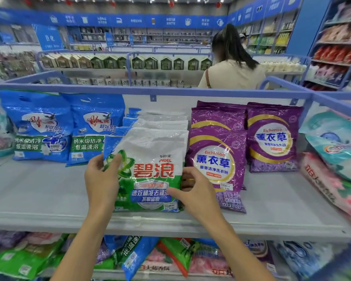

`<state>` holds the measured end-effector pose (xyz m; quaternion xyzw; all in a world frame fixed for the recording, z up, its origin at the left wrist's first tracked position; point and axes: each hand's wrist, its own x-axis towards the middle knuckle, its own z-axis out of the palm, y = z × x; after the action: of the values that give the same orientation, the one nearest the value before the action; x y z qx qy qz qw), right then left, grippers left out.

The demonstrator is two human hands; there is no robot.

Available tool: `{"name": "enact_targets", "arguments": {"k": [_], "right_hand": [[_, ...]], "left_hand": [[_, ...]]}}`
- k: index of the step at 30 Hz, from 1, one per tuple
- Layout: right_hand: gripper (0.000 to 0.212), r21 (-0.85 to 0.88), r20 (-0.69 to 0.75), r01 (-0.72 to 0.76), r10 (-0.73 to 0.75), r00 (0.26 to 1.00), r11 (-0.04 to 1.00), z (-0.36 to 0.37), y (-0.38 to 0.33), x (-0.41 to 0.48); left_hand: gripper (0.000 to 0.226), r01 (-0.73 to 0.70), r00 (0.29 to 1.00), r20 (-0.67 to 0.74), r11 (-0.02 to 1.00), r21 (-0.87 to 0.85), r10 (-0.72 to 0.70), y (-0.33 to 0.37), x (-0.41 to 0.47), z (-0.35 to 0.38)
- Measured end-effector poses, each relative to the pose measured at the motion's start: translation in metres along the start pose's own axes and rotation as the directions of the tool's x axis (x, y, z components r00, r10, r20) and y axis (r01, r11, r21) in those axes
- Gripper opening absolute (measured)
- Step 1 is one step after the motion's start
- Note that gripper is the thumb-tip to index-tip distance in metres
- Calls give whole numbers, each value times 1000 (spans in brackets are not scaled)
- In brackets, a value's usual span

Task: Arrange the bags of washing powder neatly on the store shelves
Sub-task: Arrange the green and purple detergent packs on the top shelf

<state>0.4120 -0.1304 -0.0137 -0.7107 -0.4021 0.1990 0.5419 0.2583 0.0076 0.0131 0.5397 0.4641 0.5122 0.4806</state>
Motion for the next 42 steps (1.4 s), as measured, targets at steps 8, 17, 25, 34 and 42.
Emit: {"name": "enact_targets", "arguments": {"k": [8, 17, 25, 34, 42], "right_hand": [[60, -201, -399, -191, 98, 912, 961, -98, 43, 3], [15, 6, -286, -116, 113, 951, 993, -127, 61, 23], [22, 432, -277, 57, 72, 958, 900, -189, 67, 30], [23, 297, -690, 146, 106, 716, 944, -258, 82, 84], [12, 254, -724, 49, 156, 672, 966, -254, 83, 111]], "left_hand": [[30, -430, 887, 240, 895, 120, 394, 9, -95, 72], [44, -368, 885, 442, 799, 475, 145, -27, -100, 150], [63, -89, 888, 458, 967, 240, -32, 7, -121, 181], [8, -109, 841, 541, 985, 132, 20, 30, -122, 304], [22, 86, 911, 409, 994, -65, -52, 14, -134, 339]]}}
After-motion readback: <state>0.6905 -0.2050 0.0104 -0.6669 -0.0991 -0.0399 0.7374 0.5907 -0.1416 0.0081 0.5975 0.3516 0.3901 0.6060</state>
